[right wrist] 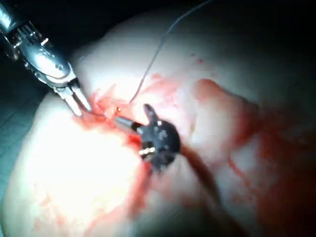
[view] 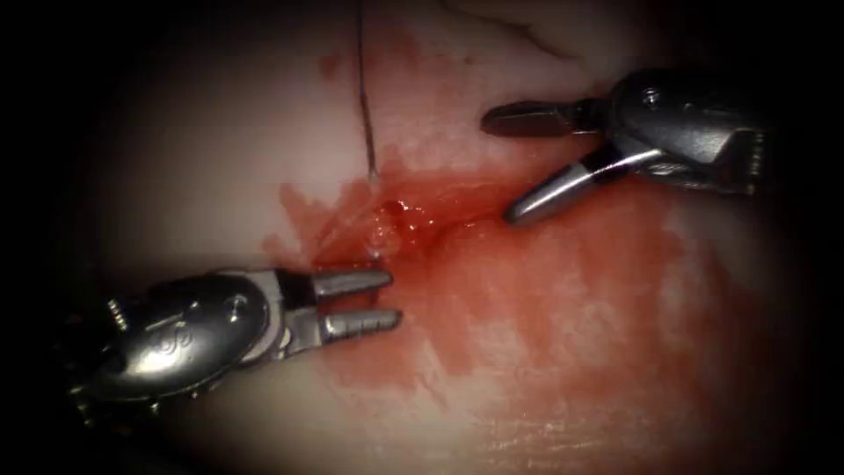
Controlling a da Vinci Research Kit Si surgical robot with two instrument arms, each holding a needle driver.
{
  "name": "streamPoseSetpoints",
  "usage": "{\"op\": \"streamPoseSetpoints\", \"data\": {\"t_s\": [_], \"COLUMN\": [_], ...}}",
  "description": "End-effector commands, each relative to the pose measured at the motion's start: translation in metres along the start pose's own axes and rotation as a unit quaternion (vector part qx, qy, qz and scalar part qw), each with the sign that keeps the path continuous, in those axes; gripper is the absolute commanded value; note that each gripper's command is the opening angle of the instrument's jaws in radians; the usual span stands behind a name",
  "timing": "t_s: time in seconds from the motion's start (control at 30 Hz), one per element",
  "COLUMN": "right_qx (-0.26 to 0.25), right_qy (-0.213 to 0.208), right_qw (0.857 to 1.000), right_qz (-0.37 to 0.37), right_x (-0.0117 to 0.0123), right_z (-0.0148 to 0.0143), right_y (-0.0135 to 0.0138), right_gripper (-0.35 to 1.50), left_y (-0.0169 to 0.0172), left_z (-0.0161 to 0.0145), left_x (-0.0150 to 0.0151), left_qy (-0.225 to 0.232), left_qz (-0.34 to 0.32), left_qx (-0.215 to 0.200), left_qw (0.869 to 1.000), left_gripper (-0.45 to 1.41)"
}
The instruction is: Wound Closure
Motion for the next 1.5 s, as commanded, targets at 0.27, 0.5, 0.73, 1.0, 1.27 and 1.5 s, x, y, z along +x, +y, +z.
{"op": "streamPoseSetpoints", "data": {"t_s": [0.27,0.5,0.73,1.0,1.27,1.5], "right_qx": [0.006,0.006,0.007,0.007,0.007,0.007], "right_qy": [0.004,0.004,0.006,0.006,0.008,0.008], "right_qw": [1.0,1.0,1.0,1.0,1.0,1.0], "right_qz": [-0.003,-0.005,-0.005,-0.005,-0.005,-0.005], "right_x": [-0.0003,-0.0006,-0.0006,-0.0006,-0.0006,-0.0007], "right_z": [0.0016,0.0021,0.0021,0.0022,0.0023,0.0025], "right_y": [0.0001,0.0,0.0,0.0,0.0,0.0], "right_gripper": [1.21,1.21,1.23,1.23,1.21,1.21], "left_y": [0.0004,0.0007,0.0001,0.0002,0.0,0.0007], "left_z": [0.003,0.0035,0.0029,0.0025,0.0019,0.003], "left_x": [-0.0025,-0.0024,-0.0024,-0.0036,-0.0034,-0.0041], "left_qy": [0.001,0.004,0.006,-0.01,-0.012,0.009], "left_qz": [0.059,0.118,0.118,0.098,0.08,0.047], "left_qx": [-0.002,-0.007,-0.013,-0.007,-0.025,-0.062], "left_qw": [0.998,0.993,0.993,0.995,0.996,0.997], "left_gripper": [0.68,0.56,0.27,-0.08,-0.35,-0.35]}}
